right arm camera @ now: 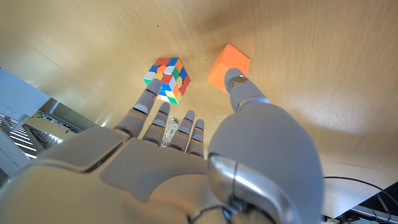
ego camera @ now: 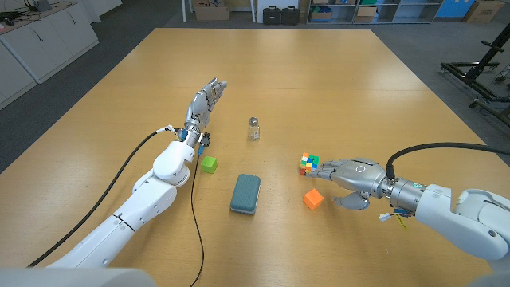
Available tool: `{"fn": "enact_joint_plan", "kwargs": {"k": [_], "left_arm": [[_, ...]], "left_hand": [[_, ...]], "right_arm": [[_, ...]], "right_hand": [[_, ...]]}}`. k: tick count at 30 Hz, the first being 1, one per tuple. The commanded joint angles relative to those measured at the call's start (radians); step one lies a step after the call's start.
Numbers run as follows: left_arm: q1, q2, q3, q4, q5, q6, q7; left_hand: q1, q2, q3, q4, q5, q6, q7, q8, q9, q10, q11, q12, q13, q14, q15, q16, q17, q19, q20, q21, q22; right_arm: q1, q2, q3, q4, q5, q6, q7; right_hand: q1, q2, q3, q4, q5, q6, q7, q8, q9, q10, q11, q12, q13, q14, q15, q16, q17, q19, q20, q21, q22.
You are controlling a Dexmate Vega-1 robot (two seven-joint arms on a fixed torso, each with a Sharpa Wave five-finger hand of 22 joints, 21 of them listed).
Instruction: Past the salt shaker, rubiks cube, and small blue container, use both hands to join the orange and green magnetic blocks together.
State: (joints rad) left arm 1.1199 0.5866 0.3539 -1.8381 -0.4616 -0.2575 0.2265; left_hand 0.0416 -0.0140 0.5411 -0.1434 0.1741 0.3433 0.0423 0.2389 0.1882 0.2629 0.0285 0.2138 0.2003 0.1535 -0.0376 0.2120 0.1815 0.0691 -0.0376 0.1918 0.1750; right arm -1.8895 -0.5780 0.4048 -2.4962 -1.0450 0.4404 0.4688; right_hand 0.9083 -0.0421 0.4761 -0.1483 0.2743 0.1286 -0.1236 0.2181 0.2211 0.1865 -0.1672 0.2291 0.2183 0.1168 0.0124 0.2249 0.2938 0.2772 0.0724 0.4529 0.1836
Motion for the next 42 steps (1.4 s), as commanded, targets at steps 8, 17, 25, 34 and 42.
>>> {"fn": "enact_joint_plan", "kwargs": {"k": [8, 17, 25, 34, 42], "left_arm": [[0.018, 0.011, -0.011, -0.024, 0.009, 0.007, 0.014], [0.027, 0.009, -0.015, -0.020, 0.005, -0.005, 0.012], [0.029, 0.008, -0.017, -0.012, 0.001, -0.011, 0.008], [0.027, 0.005, -0.016, 0.002, -0.003, -0.013, 0.003], [0.022, 0.002, -0.014, 0.010, -0.003, -0.017, 0.000]], "left_hand": [[-0.002, 0.005, -0.001, -0.004, -0.002, 0.006, -0.008, -0.005, 0.006, 0.002, -0.003, -0.003, 0.001, -0.003, -0.001, -0.004, 0.003, -0.006, -0.054, -0.002, 0.001], [-0.002, 0.005, -0.001, -0.004, -0.002, 0.008, -0.008, -0.005, 0.006, 0.005, -0.005, -0.003, 0.000, -0.002, -0.001, -0.004, 0.003, -0.006, -0.054, -0.002, 0.001], [-0.002, 0.005, -0.001, -0.004, -0.002, 0.010, -0.008, -0.005, 0.006, 0.007, -0.004, -0.002, 0.000, -0.001, -0.001, -0.004, 0.003, -0.007, -0.053, -0.002, 0.001], [-0.002, 0.005, -0.002, -0.004, -0.002, 0.011, -0.009, -0.006, 0.006, 0.006, -0.004, -0.003, 0.000, -0.001, -0.001, -0.004, 0.003, -0.008, -0.052, -0.003, 0.001], [-0.002, 0.005, -0.002, -0.004, -0.002, 0.013, -0.007, -0.006, 0.006, 0.008, -0.004, -0.003, 0.000, 0.000, -0.002, -0.004, 0.003, -0.009, -0.052, -0.003, 0.001]], "right_arm": [[0.025, -0.060, -0.068, 0.080, 0.007, -0.026, -0.082], [0.055, -0.117, -0.109, 0.082, 0.035, -0.058, -0.030], [0.073, -0.155, -0.136, 0.090, 0.059, -0.087, -0.007], [0.066, -0.181, -0.151, 0.086, 0.068, -0.116, -0.002], [0.067, -0.197, -0.173, 0.104, 0.064, -0.135, -0.029]], "right_hand": [[-0.015, 0.000, -0.003, 0.003, 0.011, 0.043, -0.027, 0.022, 0.003, 0.039, -0.023, 0.014, -0.001, 0.044, -0.023, 0.016, 0.006, 0.021, 0.008, 0.003, 0.006], [-0.019, 0.000, -0.005, 0.004, 0.013, 0.052, -0.027, 0.026, 0.003, 0.060, -0.021, 0.021, -0.002, 0.059, -0.026, 0.020, 0.007, 0.031, 0.009, 0.005, 0.006], [-0.020, 0.000, -0.006, 0.005, 0.014, 0.054, -0.027, 0.027, 0.003, 0.058, -0.019, 0.020, -0.003, 0.068, -0.029, 0.023, 0.008, 0.044, 0.009, 0.009, 0.006], [-0.022, 0.001, -0.007, 0.005, 0.015, 0.060, -0.025, 0.029, 0.003, 0.065, -0.017, 0.022, -0.003, 0.076, -0.030, 0.024, 0.009, 0.052, 0.012, 0.010, 0.006], [-0.027, 0.001, -0.010, 0.007, 0.016, 0.076, -0.025, 0.035, 0.003, 0.075, -0.015, 0.025, -0.004, 0.083, -0.031, 0.026, 0.011, 0.059, 0.012, 0.012, 0.007]]}}
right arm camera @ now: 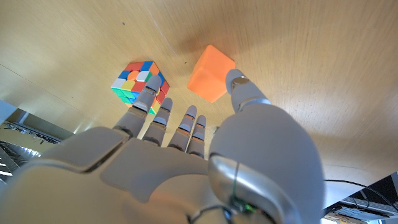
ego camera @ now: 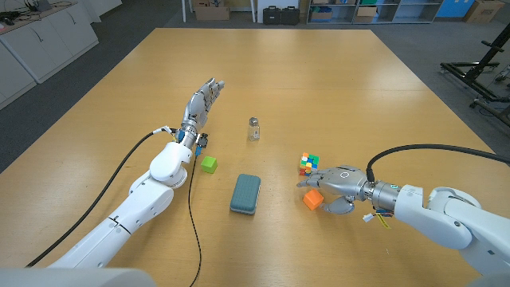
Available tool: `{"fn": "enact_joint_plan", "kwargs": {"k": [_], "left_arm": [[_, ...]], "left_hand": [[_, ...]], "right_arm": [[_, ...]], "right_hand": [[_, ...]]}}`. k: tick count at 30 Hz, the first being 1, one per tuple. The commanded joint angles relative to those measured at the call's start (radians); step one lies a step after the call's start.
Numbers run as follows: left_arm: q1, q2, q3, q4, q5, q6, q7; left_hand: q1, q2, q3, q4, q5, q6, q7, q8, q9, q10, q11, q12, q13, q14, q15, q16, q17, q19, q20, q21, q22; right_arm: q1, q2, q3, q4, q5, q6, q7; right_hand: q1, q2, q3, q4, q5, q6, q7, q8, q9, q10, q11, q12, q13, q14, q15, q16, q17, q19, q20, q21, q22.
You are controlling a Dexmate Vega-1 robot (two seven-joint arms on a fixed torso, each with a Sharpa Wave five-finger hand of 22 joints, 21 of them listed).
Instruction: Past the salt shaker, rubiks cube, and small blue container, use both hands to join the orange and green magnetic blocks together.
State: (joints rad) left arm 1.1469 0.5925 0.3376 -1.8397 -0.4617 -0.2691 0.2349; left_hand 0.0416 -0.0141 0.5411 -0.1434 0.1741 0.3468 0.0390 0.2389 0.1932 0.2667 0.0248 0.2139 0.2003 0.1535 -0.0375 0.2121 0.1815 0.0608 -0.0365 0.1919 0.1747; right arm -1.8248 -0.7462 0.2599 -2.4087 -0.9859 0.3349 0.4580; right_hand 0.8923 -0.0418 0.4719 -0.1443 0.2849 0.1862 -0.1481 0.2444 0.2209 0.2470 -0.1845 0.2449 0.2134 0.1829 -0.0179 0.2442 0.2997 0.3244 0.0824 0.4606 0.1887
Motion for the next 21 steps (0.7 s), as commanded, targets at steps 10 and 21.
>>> {"fn": "enact_joint_plan", "kwargs": {"k": [10, 21], "left_arm": [[-0.003, -0.001, 0.000, 0.011, -0.004, -0.003, -0.007], [0.006, 0.007, 0.000, 0.004, -0.003, 0.001, -0.010]], "left_hand": [[-0.003, 0.006, -0.002, -0.004, -0.002, 0.011, -0.005, -0.006, 0.002, 0.006, -0.002, -0.003, 0.000, 0.000, -0.002, -0.005, 0.003, -0.001, -0.053, -0.003, 0.001], [-0.003, 0.006, -0.002, -0.004, -0.002, 0.013, -0.004, -0.007, 0.002, 0.007, -0.002, -0.003, 0.000, 0.002, -0.002, -0.005, 0.003, -0.001, -0.052, -0.003, 0.001]], "right_arm": [[0.005, -0.051, -0.064, 0.042, -0.013, -0.047, -0.078], [0.014, -0.096, -0.097, 0.066, -0.041, -0.066, -0.146]], "right_hand": [[-0.018, 0.003, -0.011, 0.005, 0.010, 0.087, -0.026, 0.035, 0.002, 0.063, -0.016, 0.025, -0.002, 0.047, -0.009, 0.013, 0.008, 0.029, -0.001, 0.006, 0.002], [-0.014, 0.010, -0.012, 0.002, 0.019, 0.150, -0.057, 0.058, -0.001, 0.148, -0.029, 0.048, -0.005, 0.114, -0.033, 0.033, 0.011, 0.071, -0.011, 0.017, 0.003]]}}
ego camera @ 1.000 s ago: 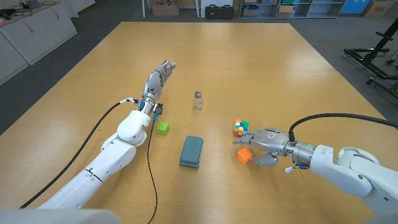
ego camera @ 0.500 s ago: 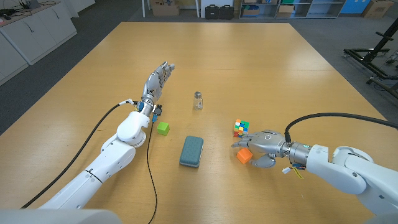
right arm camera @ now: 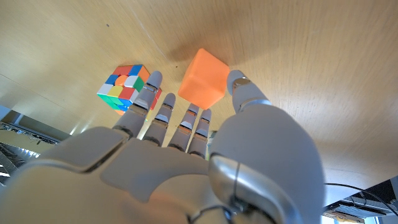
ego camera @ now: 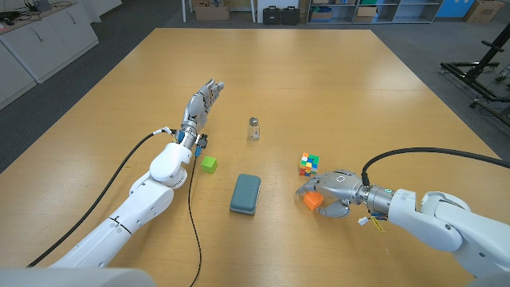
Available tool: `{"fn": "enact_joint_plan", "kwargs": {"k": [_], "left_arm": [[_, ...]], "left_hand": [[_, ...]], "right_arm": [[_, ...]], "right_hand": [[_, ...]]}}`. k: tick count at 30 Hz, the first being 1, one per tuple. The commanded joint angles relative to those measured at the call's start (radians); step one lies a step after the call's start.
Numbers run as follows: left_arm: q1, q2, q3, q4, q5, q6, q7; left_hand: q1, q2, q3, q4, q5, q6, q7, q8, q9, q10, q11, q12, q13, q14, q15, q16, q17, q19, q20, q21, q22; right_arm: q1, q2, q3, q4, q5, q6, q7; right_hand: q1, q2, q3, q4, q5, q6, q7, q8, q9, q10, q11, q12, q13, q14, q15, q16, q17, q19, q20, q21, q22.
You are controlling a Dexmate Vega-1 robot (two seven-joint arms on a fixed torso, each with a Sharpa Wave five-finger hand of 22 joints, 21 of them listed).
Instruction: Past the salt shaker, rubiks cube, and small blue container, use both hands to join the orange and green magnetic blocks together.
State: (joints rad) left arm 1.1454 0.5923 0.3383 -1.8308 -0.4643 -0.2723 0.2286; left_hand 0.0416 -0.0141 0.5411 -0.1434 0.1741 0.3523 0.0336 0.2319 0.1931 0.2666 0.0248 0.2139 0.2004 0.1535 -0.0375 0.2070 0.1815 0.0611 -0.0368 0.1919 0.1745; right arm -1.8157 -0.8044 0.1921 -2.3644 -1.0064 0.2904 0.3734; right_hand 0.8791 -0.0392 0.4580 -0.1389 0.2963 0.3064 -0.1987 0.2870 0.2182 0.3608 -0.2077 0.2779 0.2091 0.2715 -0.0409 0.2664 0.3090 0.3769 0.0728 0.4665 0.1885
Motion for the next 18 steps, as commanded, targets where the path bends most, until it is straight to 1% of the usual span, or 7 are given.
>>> {"fn": "enact_joint_plan", "kwargs": {"k": [1, 2, 3, 4, 6, 16, 18], "left_arm": [[0.008, 0.007, -0.001, -0.005, -0.001, 0.003, -0.004], [0.009, 0.007, -0.001, -0.005, -0.001, 0.002, -0.004], [0.009, 0.007, -0.002, -0.004, -0.001, 0.001, -0.005], [0.010, 0.008, -0.002, -0.004, -0.002, 0.000, -0.006], [0.010, 0.009, -0.002, -0.004, -0.002, 0.000, -0.008], [0.005, 0.010, 0.003, 0.003, -0.007, 0.003, -0.019], [0.004, 0.011, 0.004, 0.002, -0.006, 0.004, -0.019]], "left_hand": [[-0.003, 0.006, -0.002, -0.004, -0.002, 0.007, 0.000, 0.000, 0.002, 0.008, -0.001, -0.003, 0.000, 0.001, -0.002, 0.000, 0.003, -0.002, -0.052, -0.003, 0.001], [-0.003, 0.006, -0.002, -0.004, -0.002, 0.007, 0.001, 0.000, 0.002, 0.008, 0.001, -0.003, 0.000, 0.002, -0.002, 0.000, 0.003, -0.002, -0.052, -0.003, 0.001], [-0.003, 0.006, -0.002, -0.004, -0.002, 0.008, 0.000, -0.001, 0.002, 0.009, -0.001, -0.003, 0.000, 0.002, -0.002, 0.000, 0.003, -0.002, -0.053, -0.003, 0.001], [-0.003, 0.006, -0.002, -0.004, -0.002, 0.007, 0.000, -0.001, 0.002, 0.009, -0.003, -0.003, 0.000, 0.002, -0.002, 0.000, 0.003, -0.002, -0.053, -0.003, 0.001], [-0.003, 0.006, -0.002, -0.004, -0.002, 0.008, 0.000, -0.001, 0.002, 0.009, -0.003, -0.003, 0.000, 0.002, -0.002, 0.000, 0.003, -0.001, -0.052, -0.002, 0.001], [-0.003, 0.006, -0.003, -0.004, -0.002, 0.009, 0.000, -0.002, 0.002, 0.010, -0.005, -0.004, 0.000, 0.002, -0.002, -0.001, 0.003, -0.004, -0.051, -0.003, 0.001], [-0.003, 0.006, -0.003, -0.004, -0.002, 0.009, 0.000, -0.002, 0.002, 0.010, -0.003, -0.004, 0.000, 0.001, -0.002, -0.001, 0.003, -0.004, -0.050, -0.003, 0.001]], "right_arm": [[0.002, -0.040, -0.028, 0.020, -0.020, -0.025, -0.065], [-0.001, -0.042, -0.025, 0.019, -0.020, -0.028, -0.068], [-0.003, -0.044, -0.024, 0.017, -0.020, -0.031, -0.071], [-0.006, -0.046, -0.022, 0.016, -0.017, -0.034, -0.070], [-0.008, -0.050, -0.021, 0.014, -0.014, -0.040, -0.068], [-0.018, -0.074, -0.027, 0.014, -0.023, -0.055, -0.082], [-0.018, -0.079, -0.032, 0.015, -0.031, -0.058, -0.088]], "right_hand": [[-0.001, 0.008, 0.002, -0.003, 0.008, 0.035, -0.009, 0.017, 0.002, 0.042, -0.005, 0.016, -0.001, 0.028, -0.011, 0.011, 0.002, 0.019, -0.001, 0.011, 0.003], [0.001, 0.012, 0.002, -0.003, 0.010, 0.052, -0.012, 0.024, 0.001, 0.064, -0.007, 0.021, -0.001, 0.049, -0.024, 0.018, 0.003, 0.031, -0.001, 0.015, 0.003], [0.002, 0.011, 0.000, -0.004, 0.011, 0.066, -0.014, 0.029, 0.001, 0.080, -0.009, 0.024, -0.002, 0.054, -0.025, 0.019, 0.002, 0.039, -0.014, 0.017, 0.003], [0.002, 0.014, 0.000, -0.004, 0.011, 0.075, -0.016, 0.032, 0.000, 0.095, -0.009, 0.026, -0.002, 0.066, -0.034, 0.023, 0.002, 0.048, -0.021, 0.020, 0.003], [0.003, 0.015, -0.002, -0.004, 0.012, 0.086, -0.020, 0.035, -0.001, 0.124, -0.010, 0.031, -0.002, 0.084, -0.039, 0.027, 0.000, 0.057, -0.026, 0.023, 0.003], [0.014, 0.022, 0.000, -0.008, 0.016, 0.118, -0.021, 0.046, -0.002, 0.157, -0.011, 0.031, -0.003, 0.126, -0.044, 0.038, -0.004, 0.100, -0.040, 0.038, 0.003], [0.016, 0.023, 0.000, -0.009, 0.016, 0.119, -0.021, 0.046, -0.003, 0.158, -0.011, 0.031, -0.004, 0.127, -0.046, 0.037, -0.004, 0.102, -0.041, 0.038, 0.003]]}}
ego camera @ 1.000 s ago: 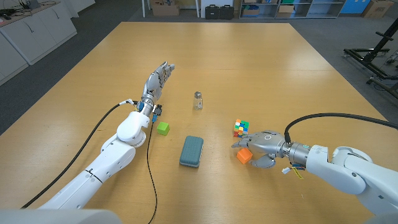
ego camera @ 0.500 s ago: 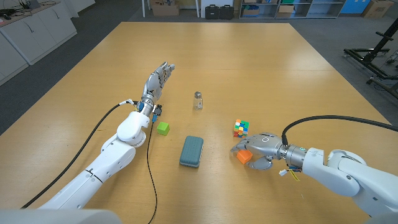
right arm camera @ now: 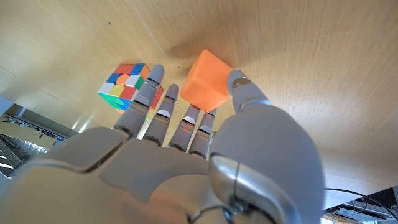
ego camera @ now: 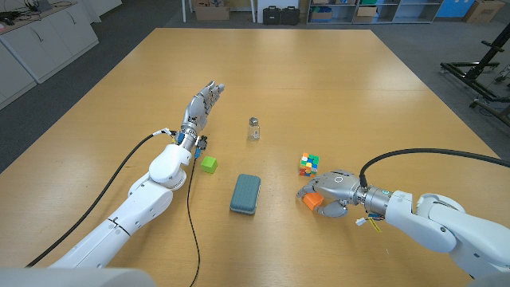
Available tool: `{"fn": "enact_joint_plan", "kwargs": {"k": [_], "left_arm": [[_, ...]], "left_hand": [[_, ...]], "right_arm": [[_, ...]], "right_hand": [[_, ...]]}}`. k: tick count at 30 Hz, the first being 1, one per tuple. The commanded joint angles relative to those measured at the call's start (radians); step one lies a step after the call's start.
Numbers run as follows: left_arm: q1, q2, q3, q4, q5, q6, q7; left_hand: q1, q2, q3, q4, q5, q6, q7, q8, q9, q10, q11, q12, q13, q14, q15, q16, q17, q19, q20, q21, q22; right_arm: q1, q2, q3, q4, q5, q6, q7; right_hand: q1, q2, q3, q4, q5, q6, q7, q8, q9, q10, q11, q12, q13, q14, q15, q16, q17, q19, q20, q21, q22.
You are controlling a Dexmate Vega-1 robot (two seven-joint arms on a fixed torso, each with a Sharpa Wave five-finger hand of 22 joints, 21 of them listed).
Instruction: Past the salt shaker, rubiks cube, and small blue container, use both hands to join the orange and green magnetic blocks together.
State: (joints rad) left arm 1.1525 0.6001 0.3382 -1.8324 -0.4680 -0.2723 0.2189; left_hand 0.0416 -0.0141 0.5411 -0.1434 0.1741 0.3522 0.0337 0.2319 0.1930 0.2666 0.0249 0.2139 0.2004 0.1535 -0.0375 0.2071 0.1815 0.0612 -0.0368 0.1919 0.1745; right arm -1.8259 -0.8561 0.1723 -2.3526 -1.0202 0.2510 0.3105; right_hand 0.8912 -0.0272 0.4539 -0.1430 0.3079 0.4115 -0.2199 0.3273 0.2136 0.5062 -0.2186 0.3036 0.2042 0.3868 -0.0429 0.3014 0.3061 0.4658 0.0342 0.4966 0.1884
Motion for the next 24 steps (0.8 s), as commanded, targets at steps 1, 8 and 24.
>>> {"fn": "enact_joint_plan", "kwargs": {"k": [1, 8, 24], "left_arm": [[-0.003, 0.003, 0.004, 0.003, -0.002, 0.004, -0.009], [-0.002, 0.007, 0.003, -0.003, -0.001, 0.009, -0.006], [-0.003, -0.001, 0.010, 0.013, -0.003, 0.006, -0.008]], "left_hand": [[-0.003, 0.006, -0.003, -0.004, -0.002, 0.009, 0.000, -0.002, 0.002, 0.011, -0.003, -0.004, 0.000, 0.001, -0.002, -0.001, 0.003, -0.004, -0.050, -0.003, 0.001], [-0.003, 0.006, -0.003, -0.004, -0.002, 0.010, 0.000, -0.003, 0.002, 0.012, -0.002, -0.003, 0.000, 0.002, -0.002, -0.001, 0.003, -0.006, -0.049, -0.004, 0.001], [-0.004, 0.006, -0.004, -0.004, -0.002, 0.012, -0.002, -0.003, 0.002, 0.013, -0.004, -0.004, 0.000, 0.003, -0.002, -0.001, 0.003, -0.008, -0.048, -0.004, 0.001]], "right_arm": [[-0.008, -0.029, -0.014, 0.005, -0.020, -0.021, -0.027], [-0.007, -0.045, -0.024, 0.013, -0.045, -0.029, -0.060], [-0.005, -0.068, -0.015, 0.023, -0.001, -0.064, -0.046]], "right_hand": [[0.004, 0.011, 0.004, -0.005, 0.005, 0.014, 0.000, 0.005, 0.002, 0.012, -0.001, 0.005, 0.001, 0.012, -0.045, 0.002, -0.001, 0.013, -0.002, 0.008, 0.003], [0.023, 0.020, 0.011, -0.011, 0.008, 0.050, 0.004, 0.017, 0.000, 0.044, 0.000, 0.006, 0.000, 0.042, -0.054, 0.008, -0.006, 0.040, -0.017, 0.018, 0.003], [0.037, 0.025, 0.006, -0.009, 0.007, 0.044, 0.023, 0.008, -0.004, 0.065, 0.008, -0.010, -0.004, 0.090, -0.059, 0.011, -0.012, 0.097, -0.041, 0.042, 0.004]]}}
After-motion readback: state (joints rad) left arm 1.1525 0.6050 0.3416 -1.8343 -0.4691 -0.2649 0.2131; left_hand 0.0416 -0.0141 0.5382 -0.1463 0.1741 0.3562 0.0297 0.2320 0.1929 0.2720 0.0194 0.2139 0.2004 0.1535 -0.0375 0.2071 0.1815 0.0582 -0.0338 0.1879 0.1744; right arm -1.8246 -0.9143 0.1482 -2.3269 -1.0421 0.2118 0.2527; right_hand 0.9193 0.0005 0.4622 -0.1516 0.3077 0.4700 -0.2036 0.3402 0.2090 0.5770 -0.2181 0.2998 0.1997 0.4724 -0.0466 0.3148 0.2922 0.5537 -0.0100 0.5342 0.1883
